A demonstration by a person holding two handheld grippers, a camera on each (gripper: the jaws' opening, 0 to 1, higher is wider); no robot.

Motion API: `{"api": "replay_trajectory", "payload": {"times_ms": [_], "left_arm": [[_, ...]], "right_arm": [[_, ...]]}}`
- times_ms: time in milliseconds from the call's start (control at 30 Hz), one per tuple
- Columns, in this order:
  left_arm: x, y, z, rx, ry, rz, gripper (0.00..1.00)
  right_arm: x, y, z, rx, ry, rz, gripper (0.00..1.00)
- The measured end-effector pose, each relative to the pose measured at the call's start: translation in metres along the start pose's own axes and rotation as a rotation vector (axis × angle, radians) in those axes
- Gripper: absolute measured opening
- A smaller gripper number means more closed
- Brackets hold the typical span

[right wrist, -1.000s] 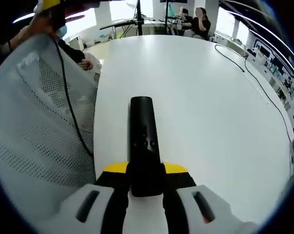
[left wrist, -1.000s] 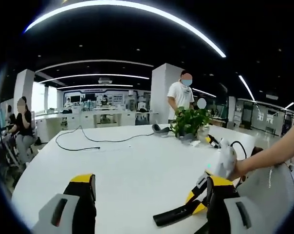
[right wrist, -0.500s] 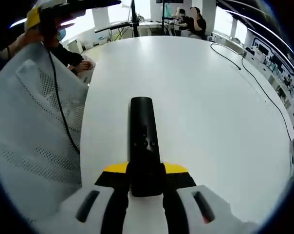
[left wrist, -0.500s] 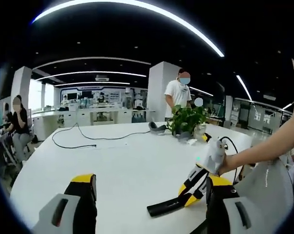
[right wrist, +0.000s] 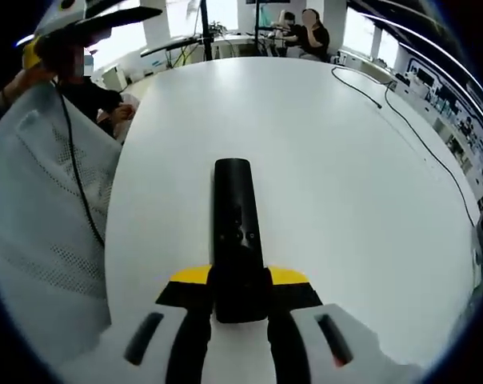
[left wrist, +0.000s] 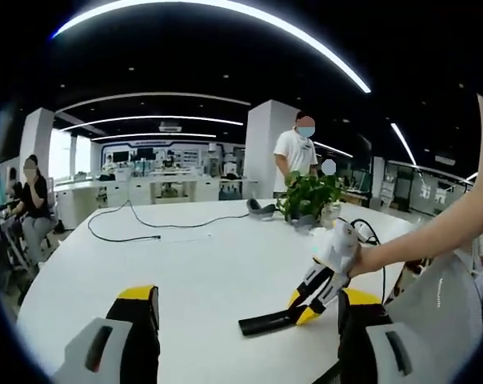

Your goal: Press the specified remote control buttons in sequence, fully releasing each button before pressing the next.

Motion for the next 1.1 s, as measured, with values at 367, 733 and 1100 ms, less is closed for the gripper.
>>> {"api": "replay_trajectory", "payload": {"times_ms": [367,733,1100], "left_arm": [[-0.002,0.002,0.0,-0.01,-0.021,0.012,0.97],[-0.005,0.002,0.0,-0.015,-0.037,0.009,0.97],[-0.008,0.002,0.0,-0.014,-0.054,0.005,0.97]], "right_arm": [[0.016,0.009,-0.004,-0.04,0.021,-0.019,0.25],[0.032,0.01,-0.006,-0.05,0.022,-0.005,0.25],[0.046,0.011,-0.007,-0.057,0.025,0.009,0.25]]}}
Point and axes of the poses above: the point that each gripper's makers call its tool centre point, and the gripper's own axes: z roughly forward along the fingers, x roughly to its right, y roughly out of its underside, the point moved 3 cm from there along -z, roughly backward along the fingers, and after that the axes turned 11 degrees about -x, right-handed, at the moved point
